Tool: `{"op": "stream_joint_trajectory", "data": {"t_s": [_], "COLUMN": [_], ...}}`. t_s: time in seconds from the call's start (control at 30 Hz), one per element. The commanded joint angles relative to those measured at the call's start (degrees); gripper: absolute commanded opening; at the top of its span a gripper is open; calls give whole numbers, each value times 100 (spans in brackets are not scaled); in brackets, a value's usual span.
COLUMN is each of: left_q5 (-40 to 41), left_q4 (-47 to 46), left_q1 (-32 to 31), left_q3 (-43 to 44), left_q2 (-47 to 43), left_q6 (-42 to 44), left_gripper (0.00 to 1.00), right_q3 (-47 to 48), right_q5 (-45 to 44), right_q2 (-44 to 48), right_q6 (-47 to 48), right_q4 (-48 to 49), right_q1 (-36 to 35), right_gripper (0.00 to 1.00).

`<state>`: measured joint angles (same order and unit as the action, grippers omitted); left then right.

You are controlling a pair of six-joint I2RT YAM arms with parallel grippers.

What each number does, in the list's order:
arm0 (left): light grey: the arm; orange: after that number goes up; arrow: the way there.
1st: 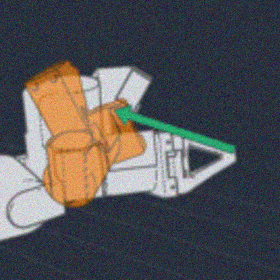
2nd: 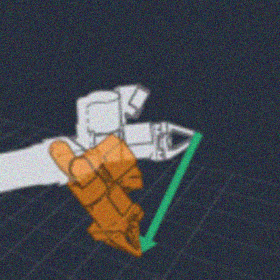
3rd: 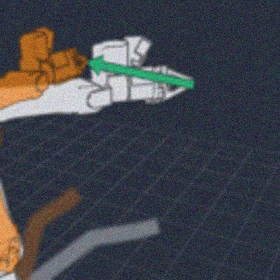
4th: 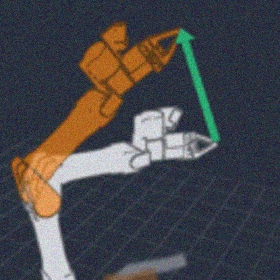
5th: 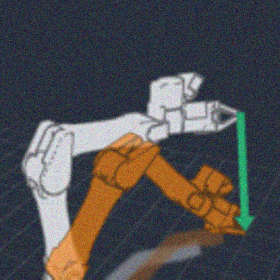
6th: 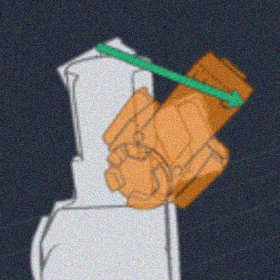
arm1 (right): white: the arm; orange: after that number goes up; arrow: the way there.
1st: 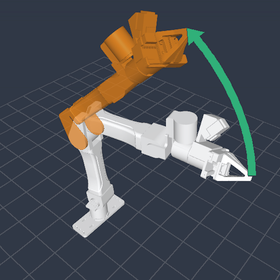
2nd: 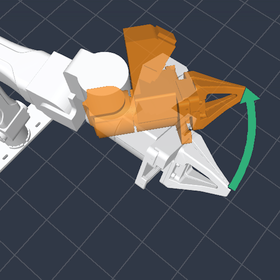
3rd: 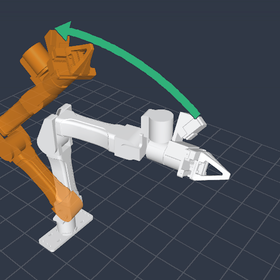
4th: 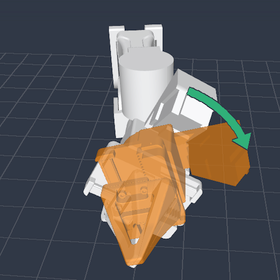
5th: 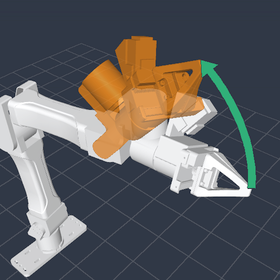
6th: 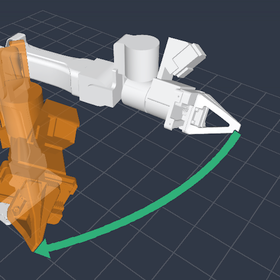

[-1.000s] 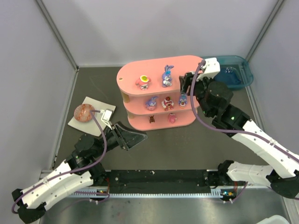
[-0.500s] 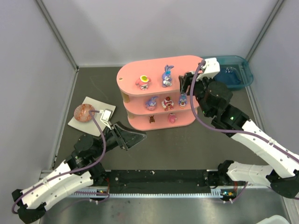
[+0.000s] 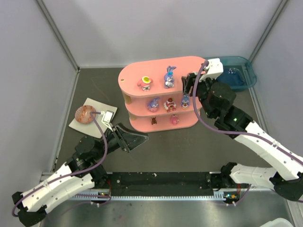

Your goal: Place and organize the plastic toys onto the shelf

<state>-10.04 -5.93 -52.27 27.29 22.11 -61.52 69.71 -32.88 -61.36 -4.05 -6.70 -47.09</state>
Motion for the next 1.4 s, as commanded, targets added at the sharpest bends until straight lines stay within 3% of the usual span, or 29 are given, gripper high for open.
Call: {"op": "stream_joint_trajectory", "data": {"t_s": [0.0, 0.5, 1.37], "left_q5": [-15, -6, 11], "left_q4": [-224, -224, -83], "left_q1": [-2, -2, -2], "left_q3": [13, 13, 128], "left_q2": [-31, -40, 4], "left_q6": [96, 114, 237], "left_gripper": [99, 99, 99], "right_q3": [-10, 7, 789], "right_q5": [72, 45, 203], "right_q2": [46, 19, 186], "right_q6": [1, -78, 203], "right_q4": [186, 169, 274], "right_q1": [77, 86, 95], "right_gripper": [56, 80, 82]}}
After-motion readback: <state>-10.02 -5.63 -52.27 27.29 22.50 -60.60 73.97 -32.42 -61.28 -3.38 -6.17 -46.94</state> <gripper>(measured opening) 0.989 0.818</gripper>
